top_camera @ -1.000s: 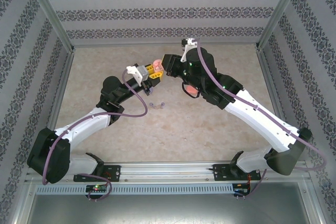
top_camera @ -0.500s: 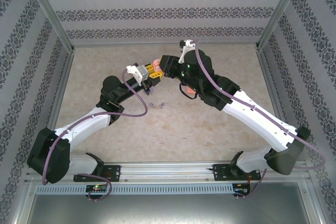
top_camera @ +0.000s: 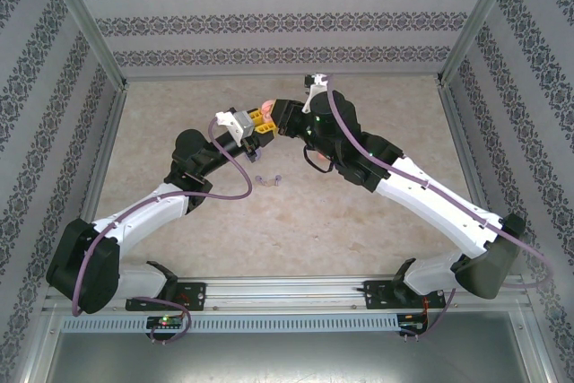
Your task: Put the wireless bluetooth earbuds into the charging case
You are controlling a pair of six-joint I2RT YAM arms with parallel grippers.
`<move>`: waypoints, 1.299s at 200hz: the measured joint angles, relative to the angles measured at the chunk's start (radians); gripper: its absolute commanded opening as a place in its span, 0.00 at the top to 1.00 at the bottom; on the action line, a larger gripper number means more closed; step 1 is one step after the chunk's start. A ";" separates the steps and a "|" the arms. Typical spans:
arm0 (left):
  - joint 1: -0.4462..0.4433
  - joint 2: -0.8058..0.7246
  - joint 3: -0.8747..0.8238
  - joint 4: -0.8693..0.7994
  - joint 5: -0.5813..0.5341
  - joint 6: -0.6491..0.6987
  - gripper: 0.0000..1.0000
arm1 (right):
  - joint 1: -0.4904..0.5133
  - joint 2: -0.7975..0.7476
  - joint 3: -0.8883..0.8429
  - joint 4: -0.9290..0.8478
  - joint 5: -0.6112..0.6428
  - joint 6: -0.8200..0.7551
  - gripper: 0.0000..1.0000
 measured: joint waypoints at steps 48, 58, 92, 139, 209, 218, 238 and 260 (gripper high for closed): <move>0.000 0.000 0.000 -0.002 -0.002 0.000 1.00 | 0.013 -0.005 -0.009 0.031 0.003 0.004 0.82; 0.000 0.000 0.000 -0.002 -0.002 0.000 1.00 | 0.016 -0.014 -0.015 0.036 0.004 0.004 0.82; -0.009 0.000 0.000 -0.002 -0.002 0.000 1.00 | 0.026 -0.061 -0.043 0.052 0.022 0.004 0.82; -0.011 0.000 0.000 -0.002 -0.003 0.000 1.00 | 0.033 -0.092 -0.112 0.163 0.053 -0.001 0.82; -0.011 0.000 0.002 -0.002 -0.002 0.000 1.00 | 0.039 -0.092 -0.189 0.315 0.068 -0.006 0.82; -0.011 0.000 0.005 -0.002 -0.002 0.000 1.00 | 0.039 -0.092 -0.189 0.328 0.070 -0.007 0.83; -0.011 0.000 0.013 -0.002 -0.002 -0.001 1.00 | 0.039 -0.091 -0.191 0.344 0.074 -0.009 0.83; -0.011 0.000 0.016 -0.002 -0.002 -0.001 1.00 | 0.039 -0.091 -0.191 0.346 0.081 -0.013 0.83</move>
